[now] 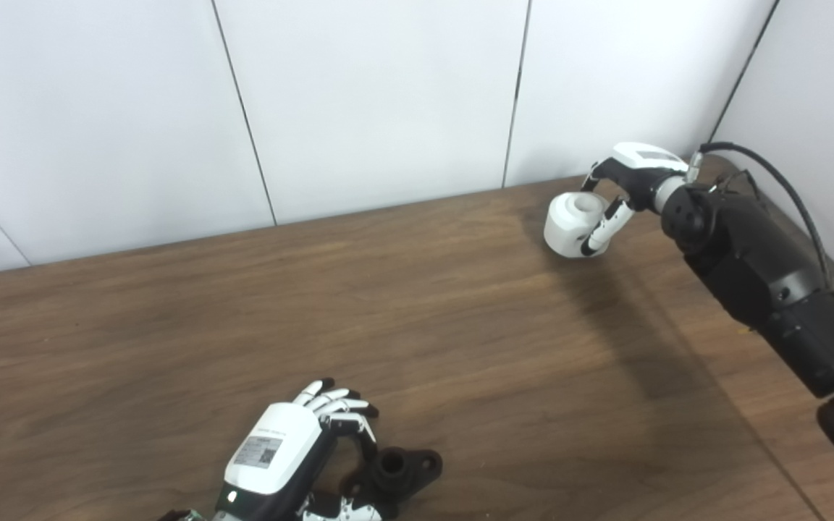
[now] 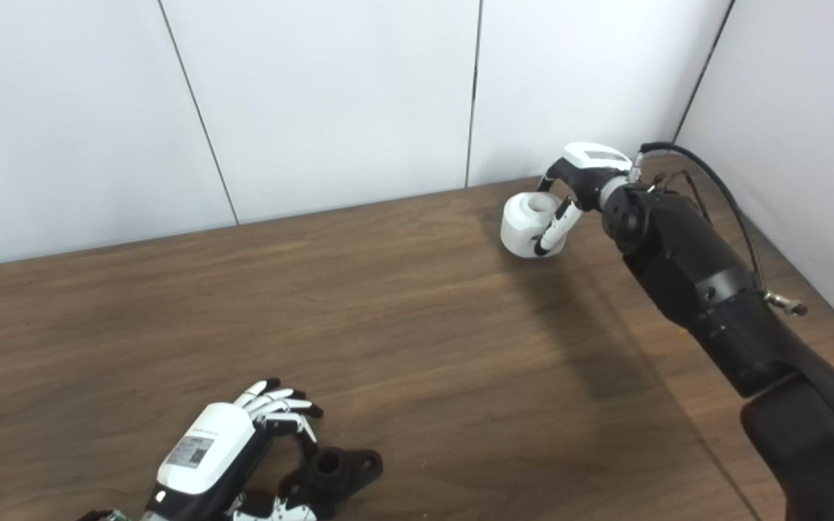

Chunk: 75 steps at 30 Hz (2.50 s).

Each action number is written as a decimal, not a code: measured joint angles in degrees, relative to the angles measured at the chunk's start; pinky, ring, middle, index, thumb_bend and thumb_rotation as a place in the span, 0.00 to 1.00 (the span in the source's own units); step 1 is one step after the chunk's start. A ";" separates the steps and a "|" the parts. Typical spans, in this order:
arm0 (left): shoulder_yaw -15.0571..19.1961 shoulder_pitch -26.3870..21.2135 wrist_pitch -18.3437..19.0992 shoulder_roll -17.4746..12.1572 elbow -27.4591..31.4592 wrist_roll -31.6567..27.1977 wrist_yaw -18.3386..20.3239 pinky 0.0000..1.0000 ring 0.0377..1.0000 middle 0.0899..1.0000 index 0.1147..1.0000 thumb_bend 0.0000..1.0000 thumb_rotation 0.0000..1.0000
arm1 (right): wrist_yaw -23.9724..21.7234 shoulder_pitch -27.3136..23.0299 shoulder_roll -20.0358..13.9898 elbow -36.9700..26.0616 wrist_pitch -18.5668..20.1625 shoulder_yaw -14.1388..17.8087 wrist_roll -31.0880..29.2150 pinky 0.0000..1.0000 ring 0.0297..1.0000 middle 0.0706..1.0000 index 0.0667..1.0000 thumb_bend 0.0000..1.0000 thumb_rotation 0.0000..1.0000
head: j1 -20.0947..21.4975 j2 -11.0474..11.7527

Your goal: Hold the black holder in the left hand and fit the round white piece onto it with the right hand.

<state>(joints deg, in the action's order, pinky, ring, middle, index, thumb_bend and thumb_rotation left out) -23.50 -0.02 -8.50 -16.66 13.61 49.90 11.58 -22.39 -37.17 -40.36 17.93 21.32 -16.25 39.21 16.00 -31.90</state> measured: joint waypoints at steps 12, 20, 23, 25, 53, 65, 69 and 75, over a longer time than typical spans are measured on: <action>-0.03 0.04 0.03 0.08 -0.01 0.11 -0.06 0.94 0.84 0.75 0.42 0.52 0.05 | 1.15 0.39 -0.18 -0.02 -4.53 1.11 -0.21 1.00 1.00 0.88 0.45 0.52 0.15 | -0.18 -0.26; -0.03 0.10 0.25 0.27 -0.02 0.19 -0.09 0.95 0.84 0.75 0.42 0.52 0.05 | 1.95 0.43 -0.19 -0.02 -5.89 1.14 -0.09 1.00 0.99 0.87 0.45 0.52 0.15 | -0.44 -0.18; -0.04 0.10 0.25 0.30 -0.04 0.19 -0.10 0.96 0.85 0.75 0.42 0.52 0.05 | 1.95 0.60 -0.18 -0.14 -5.94 1.49 -0.16 1.00 0.99 0.87 0.45 0.52 0.15 | -0.61 -0.26; -0.07 0.11 0.26 0.36 -0.05 0.19 -0.10 0.96 0.85 0.75 0.42 0.52 0.05 | 1.85 1.32 -0.16 -1.52 -5.29 2.68 -0.66 1.00 0.98 0.87 0.45 0.52 0.15 | -0.70 -0.35; -1.17 0.66 3.26 1.39 1.29 1.80 0.30 0.99 0.86 0.76 0.42 0.52 0.06 | -28.21 7.66 4.54 -54.15 5.34 2.02 5.29 1.00 0.97 0.85 0.45 0.52 0.15 | -9.14 -8.08; -1.61 0.76 5.92 1.45 3.19 2.03 2.57 1.00 0.88 0.77 0.42 0.52 0.06 | -33.98 9.70 9.90 -62.23 5.08 0.38 7.70 1.00 0.95 0.85 0.45 0.52 0.14 | -11.25 -12.13; -1.75 0.72 6.19 1.45 3.32 2.04 2.72 1.00 0.88 0.77 0.42 0.52 0.06 | -35.26 9.73 11.69 -63.27 4.90 -0.22 7.97 1.00 0.94 0.84 0.45 0.52 0.14 | -11.86 -13.36; -1.87 0.59 6.52 1.45 3.37 2.04 2.73 0.99 0.86 0.76 0.42 0.52 0.06 | -36.14 9.88 13.84 -63.35 3.80 -0.89 8.57 1.00 0.94 0.84 0.45 0.53 0.14 | -12.39 -15.29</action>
<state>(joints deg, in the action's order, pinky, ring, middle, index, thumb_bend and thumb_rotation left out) -25.37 0.57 -1.98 -15.21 16.98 51.93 14.30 -58.53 -27.29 -26.52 -45.42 25.12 -17.14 47.78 3.60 -47.19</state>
